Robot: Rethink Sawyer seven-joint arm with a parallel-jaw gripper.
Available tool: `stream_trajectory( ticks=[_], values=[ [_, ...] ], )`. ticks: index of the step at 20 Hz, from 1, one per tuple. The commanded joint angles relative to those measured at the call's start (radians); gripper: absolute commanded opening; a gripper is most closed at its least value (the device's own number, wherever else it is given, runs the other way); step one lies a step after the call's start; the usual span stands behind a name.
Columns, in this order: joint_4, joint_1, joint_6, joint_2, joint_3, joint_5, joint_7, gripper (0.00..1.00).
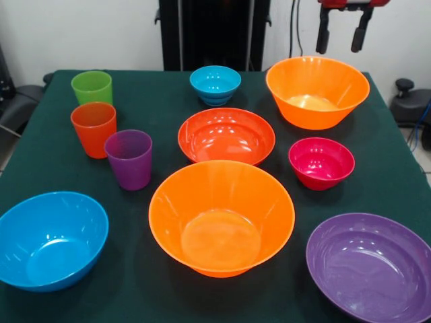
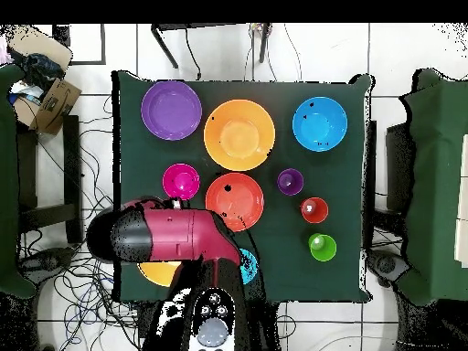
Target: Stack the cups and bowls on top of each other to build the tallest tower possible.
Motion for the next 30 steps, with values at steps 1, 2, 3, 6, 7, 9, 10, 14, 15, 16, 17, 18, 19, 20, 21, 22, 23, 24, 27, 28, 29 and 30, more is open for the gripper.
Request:
stream_trajectory(
  ticks=[1,2,3,6,7,9,10,14,15,16,17,18,19,20,21,22,23,24,27,28,29,30],
  values=[
    [-0.039,-0.026,0.041,0.048,0.072,0.013,0.118,1.00],
    [-0.044,-0.025,0.049,0.047,0.071,0.013,0.118,1.00],
    [-0.047,-0.025,0.056,0.044,0.070,0.012,0.117,1.00],
    [-0.050,-0.029,0.053,0.047,0.070,0.008,0.113,1.00],
    [-0.047,-0.032,0.044,0.049,0.071,0.006,0.112,1.00],
    [-0.047,-0.048,0.040,0.055,0.078,0.003,0.098,1.00],
    [-0.045,-0.058,0.038,0.056,0.082,0.001,0.088,1.00],
    [0.029,-0.096,0.005,0.024,0.101,-0.012,0.053,1.00],
    [0.044,-0.106,0.011,0.009,0.105,-0.014,0.041,1.00],
    [0.058,-0.115,0.017,-0.006,0.110,-0.017,0.029,1.00],
    [0.069,-0.125,0.026,-0.021,0.114,-0.021,0.016,1.00],
    [0.077,-0.132,0.033,-0.033,0.115,-0.030,0.004,1.00],
    [0.087,-0.140,0.035,-0.044,0.117,-0.035,-0.005,1.00],
    [0.103,-0.153,0.029,-0.051,0.126,-0.038,-0.015,1.00],
    [0.114,-0.164,0.022,-0.056,0.132,-0.042,-0.022,1.00],
    [0.118,-0.171,0.019,-0.058,0.137,-0.046,-0.025,1.00],
    [0.124,-0.177,0.012,-0.059,0.142,-0.050,-0.028,1.00],
    [0.130,-0.183,0.004,-0.058,0.148,-0.054,-0.028,1.00],
    [0.146,-0.195,-0.011,-0.061,0.166,-0.061,-0.029,1.00],
    [0.151,-0.198,-0.013,-0.063,0.171,-0.062,-0.029,1.00],
    [0.155,-0.201,-0.014,-0.066,0.175,-0.064,-0.028,1.00],
    [0.156,-0.205,-0.013,-0.067,0.179,-0.065,-0.029,1.00]
  ],
)
